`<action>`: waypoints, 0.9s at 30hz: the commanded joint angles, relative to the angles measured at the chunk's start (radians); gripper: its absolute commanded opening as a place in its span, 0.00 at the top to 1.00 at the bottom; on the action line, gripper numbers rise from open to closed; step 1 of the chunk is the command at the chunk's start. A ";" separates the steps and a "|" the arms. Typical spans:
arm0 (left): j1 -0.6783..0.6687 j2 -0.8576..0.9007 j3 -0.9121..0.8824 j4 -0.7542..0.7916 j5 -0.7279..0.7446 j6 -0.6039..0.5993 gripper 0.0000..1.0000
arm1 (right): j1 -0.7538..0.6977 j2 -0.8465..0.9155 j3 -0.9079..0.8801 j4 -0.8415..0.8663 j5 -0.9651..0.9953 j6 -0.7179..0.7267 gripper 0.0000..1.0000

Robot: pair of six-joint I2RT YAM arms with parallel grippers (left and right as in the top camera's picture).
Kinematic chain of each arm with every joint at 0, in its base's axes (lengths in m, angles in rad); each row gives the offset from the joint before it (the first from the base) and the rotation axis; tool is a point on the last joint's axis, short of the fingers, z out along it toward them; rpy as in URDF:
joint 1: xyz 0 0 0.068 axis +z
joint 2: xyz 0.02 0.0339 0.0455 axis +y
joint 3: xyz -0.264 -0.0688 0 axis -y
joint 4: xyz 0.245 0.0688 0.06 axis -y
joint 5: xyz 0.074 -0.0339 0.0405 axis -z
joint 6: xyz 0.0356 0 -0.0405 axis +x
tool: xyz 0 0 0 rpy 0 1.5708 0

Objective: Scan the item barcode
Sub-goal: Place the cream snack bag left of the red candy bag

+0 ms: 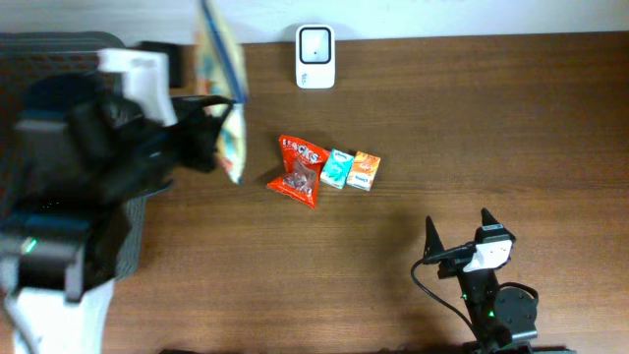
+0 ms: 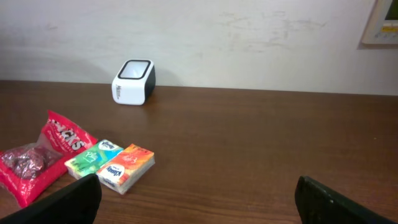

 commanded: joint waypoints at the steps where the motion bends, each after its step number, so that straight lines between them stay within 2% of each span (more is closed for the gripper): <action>1: -0.167 0.145 0.010 0.008 -0.163 -0.006 1.00 | -0.006 -0.006 -0.007 -0.003 -0.002 0.001 0.02; 3: -0.233 0.246 0.010 0.008 -0.258 -0.013 1.00 | -0.006 -0.006 -0.007 -0.003 -0.002 0.001 0.02; 4: -0.258 0.298 0.010 -0.004 -0.362 -0.069 1.00 | -0.006 -0.006 -0.007 -0.003 -0.002 0.000 0.02; 5: -0.274 0.341 0.010 -0.028 -0.483 -0.171 1.00 | -0.006 -0.006 -0.007 -0.003 -0.002 0.000 0.02; 7: -0.297 0.444 0.010 -0.114 -0.744 -0.468 1.00 | -0.006 -0.006 -0.007 -0.003 -0.002 0.000 0.01; 12: -0.298 0.650 0.003 -0.132 -0.784 -0.573 1.00 | -0.006 -0.006 -0.007 -0.003 -0.002 0.000 0.02; 15: -0.298 0.763 0.003 -0.127 -0.788 -0.724 1.00 | -0.006 -0.006 -0.007 -0.003 -0.002 0.000 0.01; 16: -0.298 0.787 0.003 -0.122 -0.789 -0.729 1.00 | -0.006 -0.006 -0.007 -0.003 -0.002 0.000 0.01; 18: -0.298 0.815 0.003 -0.106 -0.821 -0.729 0.71 | -0.006 -0.006 -0.007 -0.003 -0.002 0.000 0.01; 19: -0.298 0.816 0.003 -0.106 -0.855 -0.728 0.69 | -0.006 -0.006 -0.007 -0.003 -0.002 0.000 0.01; 20: -0.298 0.812 0.005 -0.107 -0.892 -0.718 0.59 | -0.006 -0.006 -0.007 -0.003 -0.002 0.000 0.02; 24: -0.298 0.788 0.124 -0.136 -0.908 -0.487 0.22 | -0.006 -0.006 -0.007 -0.003 -0.002 0.001 0.01; 27: -0.298 0.749 0.264 -0.220 -0.908 -0.391 0.21 | -0.006 -0.006 -0.007 -0.003 -0.002 0.000 0.02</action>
